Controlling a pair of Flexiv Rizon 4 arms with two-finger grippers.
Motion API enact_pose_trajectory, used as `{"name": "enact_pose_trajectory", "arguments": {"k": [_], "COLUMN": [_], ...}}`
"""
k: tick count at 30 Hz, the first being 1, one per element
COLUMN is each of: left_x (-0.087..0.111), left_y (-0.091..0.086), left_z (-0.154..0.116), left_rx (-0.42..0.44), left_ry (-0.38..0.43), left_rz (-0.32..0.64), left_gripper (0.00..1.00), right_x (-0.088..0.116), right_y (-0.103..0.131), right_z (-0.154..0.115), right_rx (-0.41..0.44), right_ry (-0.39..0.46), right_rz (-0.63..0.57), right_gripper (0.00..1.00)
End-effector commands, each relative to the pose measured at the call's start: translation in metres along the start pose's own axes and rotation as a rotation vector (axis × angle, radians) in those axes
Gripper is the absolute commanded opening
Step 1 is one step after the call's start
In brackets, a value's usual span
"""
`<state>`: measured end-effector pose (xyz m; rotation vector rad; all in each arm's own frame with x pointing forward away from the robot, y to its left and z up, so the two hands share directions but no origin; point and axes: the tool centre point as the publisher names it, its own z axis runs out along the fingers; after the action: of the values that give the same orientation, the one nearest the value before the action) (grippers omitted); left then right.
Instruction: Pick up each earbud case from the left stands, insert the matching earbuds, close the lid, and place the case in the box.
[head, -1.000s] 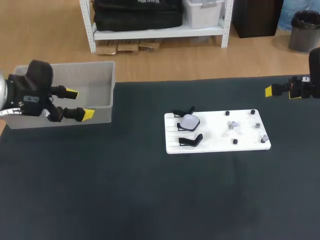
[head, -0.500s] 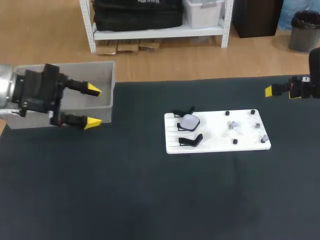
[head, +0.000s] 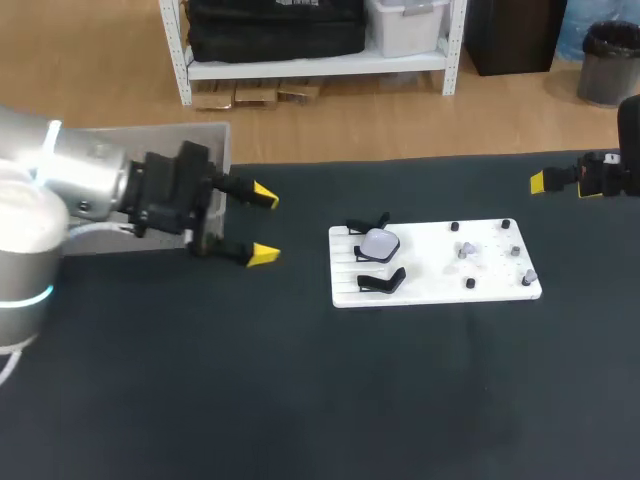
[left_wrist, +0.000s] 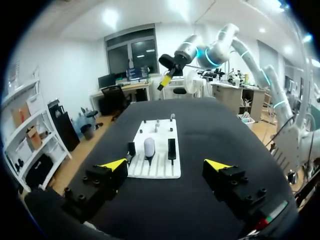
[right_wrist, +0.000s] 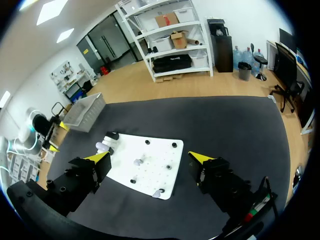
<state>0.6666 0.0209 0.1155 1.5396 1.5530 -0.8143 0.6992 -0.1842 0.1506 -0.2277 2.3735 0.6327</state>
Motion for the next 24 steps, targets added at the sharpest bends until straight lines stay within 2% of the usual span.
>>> {"name": "enact_pose_trajectory", "arguments": {"k": [1,17,22,24], "left_x": [0.007,0.007,0.008,0.011], "left_y": [0.002,0.002,0.003,0.007], "left_z": [0.041,0.041,0.065,0.076], "left_rx": [0.005,0.005,-0.050,-0.040], "left_ry": [0.021,0.021,0.036,0.035], "left_rz": [-0.031,-0.031,-0.042,-0.043], "left_gripper": [1.00,1.00,1.00,1.00], "right_x": [0.000,0.000,0.000,0.000], "right_y": [-0.001,-0.001,-0.001,-0.001], "right_z": [0.000,0.000,0.000,0.000], "right_rx": [-0.003,-0.003,-0.003,-0.003], "right_ry": [0.001,0.001,0.001,0.001], "right_rz": [-0.001,-0.001,-0.001,-0.001], "right_gripper": [1.00,1.00,1.00,1.00]}}
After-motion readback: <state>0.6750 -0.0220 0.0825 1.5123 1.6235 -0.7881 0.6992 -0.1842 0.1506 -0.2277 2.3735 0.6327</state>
